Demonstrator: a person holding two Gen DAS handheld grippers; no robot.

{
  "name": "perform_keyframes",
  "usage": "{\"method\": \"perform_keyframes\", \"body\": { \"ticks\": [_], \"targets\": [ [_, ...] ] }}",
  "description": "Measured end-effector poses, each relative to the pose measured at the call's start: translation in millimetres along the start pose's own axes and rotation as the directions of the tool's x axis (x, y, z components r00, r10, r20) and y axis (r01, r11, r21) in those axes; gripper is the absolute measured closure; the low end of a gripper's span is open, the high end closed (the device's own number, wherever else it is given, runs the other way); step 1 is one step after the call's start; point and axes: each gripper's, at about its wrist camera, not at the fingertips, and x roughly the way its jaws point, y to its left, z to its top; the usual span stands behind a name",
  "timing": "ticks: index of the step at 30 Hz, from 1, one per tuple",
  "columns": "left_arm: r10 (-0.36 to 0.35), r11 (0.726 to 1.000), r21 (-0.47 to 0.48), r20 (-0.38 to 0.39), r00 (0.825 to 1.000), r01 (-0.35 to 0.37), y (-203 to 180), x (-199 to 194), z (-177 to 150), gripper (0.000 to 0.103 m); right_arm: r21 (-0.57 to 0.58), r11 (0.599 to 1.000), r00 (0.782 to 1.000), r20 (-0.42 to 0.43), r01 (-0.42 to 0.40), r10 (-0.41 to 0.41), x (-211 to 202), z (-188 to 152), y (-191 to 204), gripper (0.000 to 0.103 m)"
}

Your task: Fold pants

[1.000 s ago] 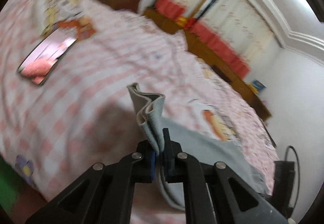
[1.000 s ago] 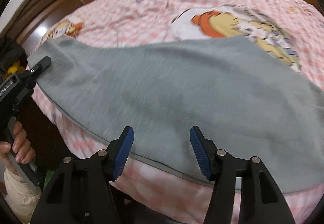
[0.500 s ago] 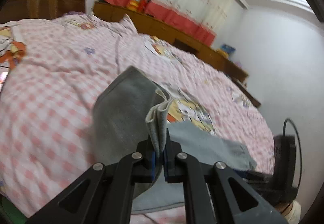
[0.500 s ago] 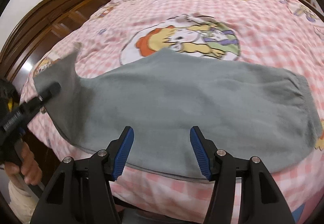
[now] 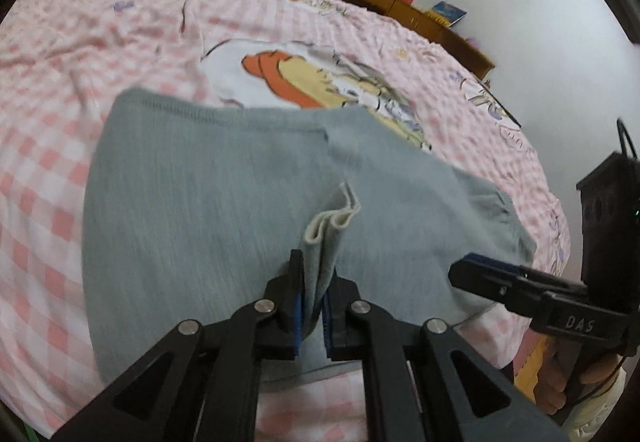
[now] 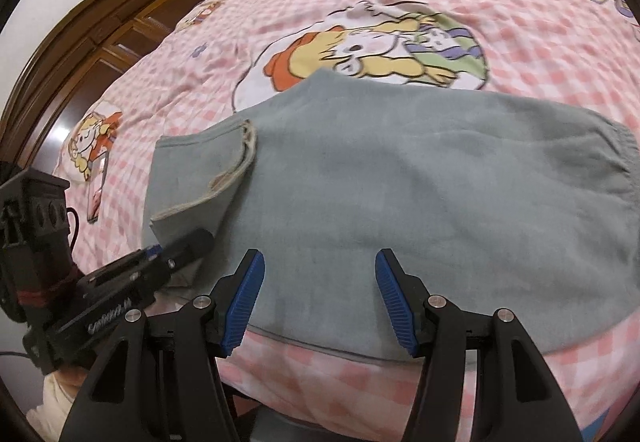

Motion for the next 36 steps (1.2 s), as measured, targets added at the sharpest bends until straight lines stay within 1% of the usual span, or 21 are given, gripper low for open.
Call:
{"method": "perform_keyframes", "body": {
  "ticks": [1, 3, 5, 6, 10, 11, 14, 17, 22, 24, 30, 31, 32, 34, 36],
  "targets": [
    [-0.005, 1.0, -0.003, -0.004, 1.0, 0.005, 0.7, -0.3, -0.8, 0.094, -0.004, 1.0, 1.0, -0.006, -0.01, 0.01, 2.6, 1.6, 3.0, 0.043],
    [-0.018, 1.0, 0.003, -0.01, 1.0, 0.018, 1.5, -4.9, -2.7, 0.087, -0.008, 1.0, 0.999, -0.016, -0.03, 0.03, 8.0, 5.6, 9.4, 0.043],
    [-0.016, 1.0, 0.019, -0.013, 1.0, 0.017, -0.4, -10.2, -4.1, 0.071, -0.014, 0.998, 0.998, -0.023, -0.058, 0.057, 13.6, 9.9, 17.3, 0.043],
    [-0.011, 1.0, 0.029, -0.012, 1.0, 0.012, -1.1, -13.5, -5.1, 0.068, -0.016, 0.997, 0.997, -0.028, -0.072, 0.071, 16.8, 11.9, 21.0, 0.043],
    [0.02, 0.998, 0.064, 0.002, 1.0, -0.02, -3.2, -28.0, -10.8, 0.042, 0.012, 0.992, 0.99, -0.059, -0.125, 0.125, 33.4, 19.9, 29.0, 0.043],
    [0.036, 0.997, 0.073, 0.006, 0.999, -0.036, -2.5, -31.2, -12.5, 0.039, 0.022, 0.991, 0.989, -0.064, -0.132, 0.133, 35.6, 21.2, 29.6, 0.043],
    [0.069, 0.995, 0.076, 0.008, 0.998, -0.07, 2.8, -35.0, -16.3, 0.038, 0.04, 0.989, 0.987, -0.069, -0.141, 0.144, 40.4, 24.2, 31.6, 0.043],
    [0.092, 0.994, 0.051, 0.001, 0.996, -0.092, 12.2, -34.6, -17.1, 0.038, 0.063, 0.986, 0.985, -0.068, -0.154, 0.158, 40.4, 26.6, 30.3, 0.043],
    [0.096, 0.995, 0.01, -0.002, 0.995, -0.096, 25.3, -36.1, -17.1, 0.038, 0.094, 0.981, 0.983, -0.064, -0.167, 0.174, 39.0, 30.1, 26.8, 0.043],
    [0.096, 0.995, 0.007, 0.0, 0.995, -0.096, 27.2, -36.3, -17.0, 0.038, 0.09, 0.982, 0.982, -0.077, -0.165, 0.172, 43.3, 32.8, 29.0, 0.043],
    [0.107, 0.994, 0.007, -0.002, 0.994, -0.107, 28.8, -35.1, -19.1, 0.038, 0.03, 0.989, 0.985, -0.095, -0.143, 0.146, 61.3, 40.5, 44.7, 0.043],
    [0.107, 0.994, 0.006, -0.001, 0.994, -0.107, 28.9, -35.7, -19.5, 0.038, 0.013, 0.989, 0.985, -0.095, -0.144, 0.145, 63.8, 41.3, 48.4, 0.046],
    [0.107, 0.994, 0.006, 0.001, 0.994, -0.107, 29.3, -36.3, -19.6, 0.038, -0.011, 0.99, 0.986, -0.096, -0.141, 0.139, 66.6, 42.0, 53.8, 0.05],
    [0.108, 0.994, 0.002, 0.004, 0.994, -0.108, 30.3, -37.6, -20.0, 0.038, -0.055, 0.992, 0.989, -0.106, -0.114, 0.108, 71.2, 43.3, 61.7, 0.085],
    [0.112, 0.994, -0.006, 0.01, 0.994, -0.112, 32.6, -40.2, -20.4, 0.038, -0.091, 0.991, 0.989, -0.115, -0.098, 0.087, 72.5, 45.2, 68.6, 0.095]
  ]
}}
